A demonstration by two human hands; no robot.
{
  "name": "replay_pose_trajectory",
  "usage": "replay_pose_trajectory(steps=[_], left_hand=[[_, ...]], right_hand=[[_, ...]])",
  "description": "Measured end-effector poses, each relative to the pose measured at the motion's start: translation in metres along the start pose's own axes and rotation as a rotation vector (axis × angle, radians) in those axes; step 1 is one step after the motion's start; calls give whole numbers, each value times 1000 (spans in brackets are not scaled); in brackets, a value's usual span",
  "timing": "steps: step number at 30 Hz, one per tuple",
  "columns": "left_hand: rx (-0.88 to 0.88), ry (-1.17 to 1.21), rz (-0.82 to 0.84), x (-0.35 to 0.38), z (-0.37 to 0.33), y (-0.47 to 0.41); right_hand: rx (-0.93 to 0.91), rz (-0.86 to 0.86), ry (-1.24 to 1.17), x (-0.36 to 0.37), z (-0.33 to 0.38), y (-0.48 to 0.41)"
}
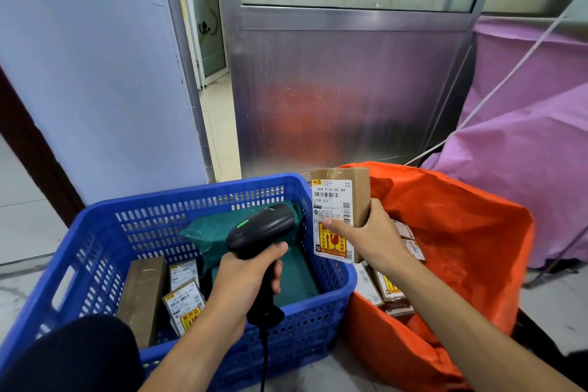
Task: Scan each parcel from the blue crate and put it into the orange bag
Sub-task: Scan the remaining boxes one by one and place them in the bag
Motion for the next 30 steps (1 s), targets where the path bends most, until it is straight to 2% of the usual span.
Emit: replay_pose_trajectory(steps=[5,11,17,24,30], left_hand=[[-9,-9,-20,-2,1,-7],[-17,-10,27,1,-9,-20],[-134,17,144,3,-19,-48],[-121,-42,161,9,-24,-74],[-133,-52,200,19,-27,-103]], right_hand=[[77,-2,-39,-8,-4,9],[214,103,-151,-29,-23,8],[358,44,-93,-52,-68,-23],[444,-11,-113,-62,-101,-48],[599,-84,-120,-48,-135,-66]])
Point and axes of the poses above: each hand's wrist, its own y-axis away from the middle knuckle, its own x-axis out of the palm, z = x × y, the point moved 5 cm from there along -y, towards the middle knuckle, and after that the axes turned 6 degrees about -z, right-handed, at the moved point
